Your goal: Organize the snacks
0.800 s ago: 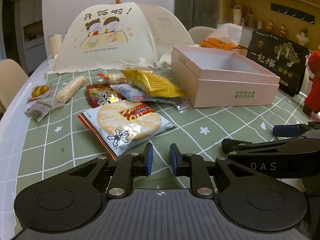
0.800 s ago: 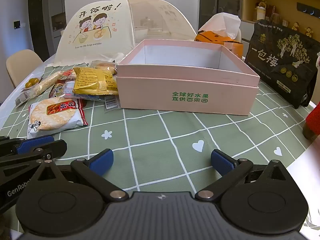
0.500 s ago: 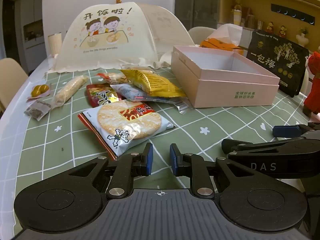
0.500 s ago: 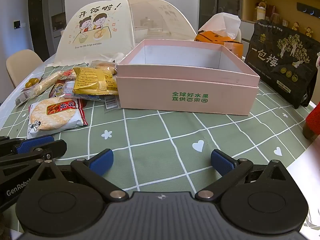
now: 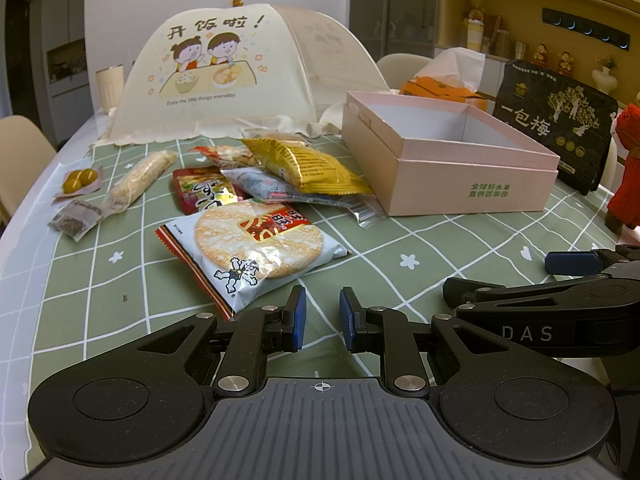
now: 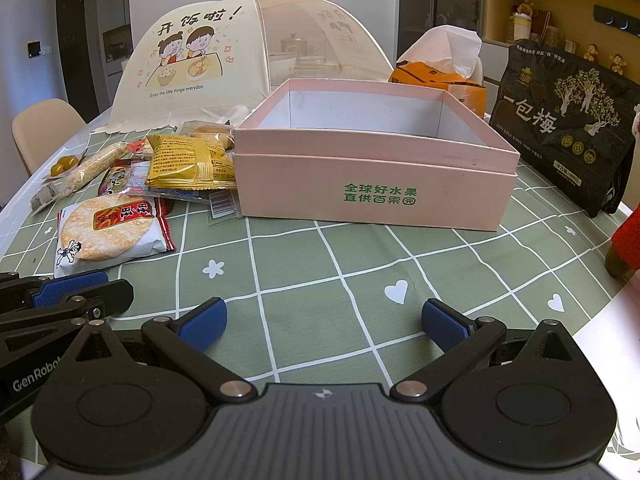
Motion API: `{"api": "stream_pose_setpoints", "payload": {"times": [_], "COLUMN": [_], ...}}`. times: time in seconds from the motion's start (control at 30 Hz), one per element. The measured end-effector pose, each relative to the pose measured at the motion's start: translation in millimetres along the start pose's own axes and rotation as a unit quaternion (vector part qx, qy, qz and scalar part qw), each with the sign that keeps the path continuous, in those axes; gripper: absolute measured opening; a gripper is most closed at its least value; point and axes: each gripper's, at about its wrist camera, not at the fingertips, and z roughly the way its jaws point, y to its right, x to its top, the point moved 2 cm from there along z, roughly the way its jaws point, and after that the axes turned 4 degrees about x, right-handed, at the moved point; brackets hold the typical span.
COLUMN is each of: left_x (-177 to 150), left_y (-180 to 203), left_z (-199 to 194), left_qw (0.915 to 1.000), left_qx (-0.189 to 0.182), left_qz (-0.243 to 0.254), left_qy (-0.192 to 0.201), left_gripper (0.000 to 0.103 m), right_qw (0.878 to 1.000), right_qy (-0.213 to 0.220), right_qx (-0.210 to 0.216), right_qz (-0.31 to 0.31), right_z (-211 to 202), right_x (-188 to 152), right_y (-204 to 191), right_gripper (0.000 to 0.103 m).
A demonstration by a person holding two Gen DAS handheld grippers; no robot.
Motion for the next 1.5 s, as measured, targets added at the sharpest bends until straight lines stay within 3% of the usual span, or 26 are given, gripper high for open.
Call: {"api": "stream_pose_setpoints", "payload": {"times": [1.5], "left_x": [0.0], "left_y": [-0.1], "left_z": [0.0], "left_qw": [1.0000], "left_qx": [0.000], "left_qz": [-0.001], "left_qy": [0.000], "left_gripper": [0.022], "right_qw": [1.000], "right_qy": [0.000], "right_qx": [0.000], "right_qz": [0.000], "right_z": [4.8], "right_x": [-0.8], "right_y": [-1.2], "right_gripper": [0.103]}}
